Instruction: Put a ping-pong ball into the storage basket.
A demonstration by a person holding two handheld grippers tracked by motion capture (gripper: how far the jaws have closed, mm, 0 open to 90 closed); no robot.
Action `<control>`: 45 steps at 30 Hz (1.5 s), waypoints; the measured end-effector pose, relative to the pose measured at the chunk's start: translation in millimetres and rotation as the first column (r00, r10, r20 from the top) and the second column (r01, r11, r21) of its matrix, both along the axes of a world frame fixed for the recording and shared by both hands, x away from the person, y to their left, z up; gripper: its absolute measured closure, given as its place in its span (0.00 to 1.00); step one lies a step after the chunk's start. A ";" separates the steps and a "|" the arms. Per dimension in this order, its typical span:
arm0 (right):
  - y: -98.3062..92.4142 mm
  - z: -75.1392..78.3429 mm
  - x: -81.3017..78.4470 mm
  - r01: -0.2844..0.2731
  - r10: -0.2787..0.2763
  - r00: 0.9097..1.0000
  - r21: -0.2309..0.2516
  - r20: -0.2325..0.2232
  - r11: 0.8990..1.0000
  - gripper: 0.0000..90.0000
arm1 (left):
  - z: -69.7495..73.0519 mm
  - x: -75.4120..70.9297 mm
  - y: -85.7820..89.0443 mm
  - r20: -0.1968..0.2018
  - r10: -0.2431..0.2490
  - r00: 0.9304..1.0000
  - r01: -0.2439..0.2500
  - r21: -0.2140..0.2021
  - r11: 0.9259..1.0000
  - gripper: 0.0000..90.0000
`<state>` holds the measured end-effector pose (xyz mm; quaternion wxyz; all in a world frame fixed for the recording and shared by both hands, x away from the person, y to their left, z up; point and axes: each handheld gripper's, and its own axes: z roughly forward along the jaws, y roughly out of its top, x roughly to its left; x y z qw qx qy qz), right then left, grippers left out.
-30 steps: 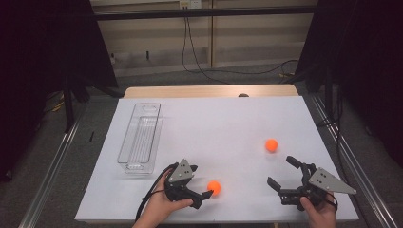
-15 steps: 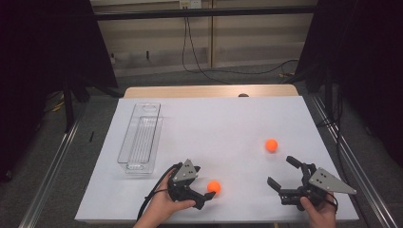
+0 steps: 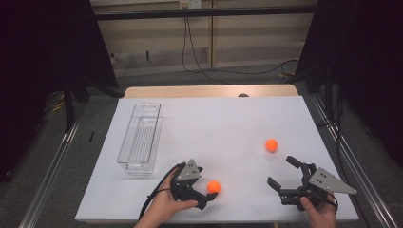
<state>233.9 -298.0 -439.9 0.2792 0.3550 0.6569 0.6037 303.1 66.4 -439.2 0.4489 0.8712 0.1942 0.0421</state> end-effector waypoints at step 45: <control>0.2 0.2 0.2 0.003 -0.003 1.000 0.002 0.002 1.000 0.01 | -5.8 1.0 -9.0 -0.027 -0.050 0.998 0.052 0.062 0.997 0.25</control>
